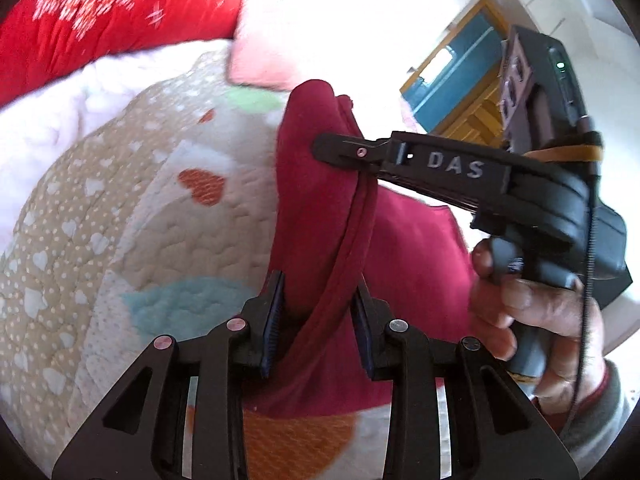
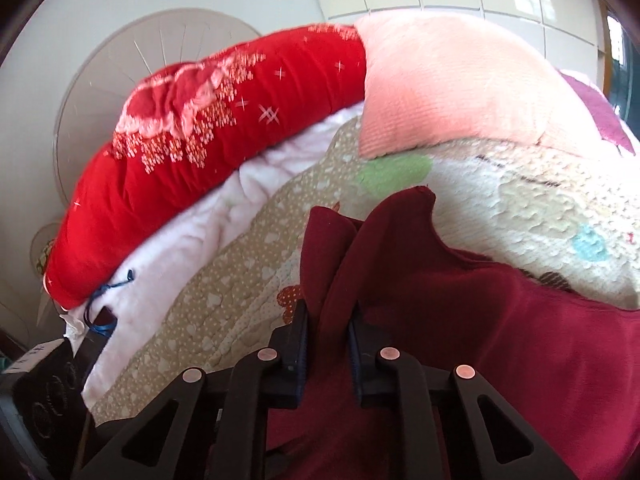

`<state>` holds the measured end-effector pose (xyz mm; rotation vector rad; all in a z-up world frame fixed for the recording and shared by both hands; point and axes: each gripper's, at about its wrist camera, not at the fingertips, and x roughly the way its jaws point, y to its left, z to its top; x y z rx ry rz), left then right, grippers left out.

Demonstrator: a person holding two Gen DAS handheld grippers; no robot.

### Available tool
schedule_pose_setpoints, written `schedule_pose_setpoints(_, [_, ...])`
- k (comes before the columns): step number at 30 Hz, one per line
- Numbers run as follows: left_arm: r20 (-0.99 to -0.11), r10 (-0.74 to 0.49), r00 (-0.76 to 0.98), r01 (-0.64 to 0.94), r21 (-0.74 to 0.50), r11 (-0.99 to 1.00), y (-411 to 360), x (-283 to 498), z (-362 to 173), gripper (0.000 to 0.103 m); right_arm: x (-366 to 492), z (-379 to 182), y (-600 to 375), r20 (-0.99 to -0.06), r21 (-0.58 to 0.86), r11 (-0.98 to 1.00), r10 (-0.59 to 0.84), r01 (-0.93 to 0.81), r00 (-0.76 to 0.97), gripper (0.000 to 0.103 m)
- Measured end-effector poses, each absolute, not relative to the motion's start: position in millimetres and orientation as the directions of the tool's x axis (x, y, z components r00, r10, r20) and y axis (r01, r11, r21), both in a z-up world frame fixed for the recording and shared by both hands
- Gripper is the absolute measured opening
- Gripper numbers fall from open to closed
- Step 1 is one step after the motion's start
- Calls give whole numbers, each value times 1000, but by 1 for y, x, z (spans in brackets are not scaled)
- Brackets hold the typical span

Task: Fold small clothes

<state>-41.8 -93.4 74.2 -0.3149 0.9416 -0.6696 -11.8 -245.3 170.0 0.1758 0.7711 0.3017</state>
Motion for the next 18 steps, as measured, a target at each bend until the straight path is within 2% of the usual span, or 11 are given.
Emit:
schedule_pose_setpoints(5, [-620,-676,398,483,-485,729,-142,-67,114,30,-41,200,-282,-612,238,946,323,-221,722,14])
schedule_pose_setpoints(10, [-598,-741,306,591,-491,640,-210,-87,136,29,-79,214,-365,-559,280,948,288,-150,778,13])
schedule_pose_setpoints(14, [-637,-735,232,646,-464,606,-270,-107,122,29,-106,200,-431,-552,330,941,250,-67,795,11])
schedule_pose_setpoints(18, [-703,-695,150,655,-456,603,-310,-116,87,25,-117,155,-477,-616,349,935,185,55,765,10])
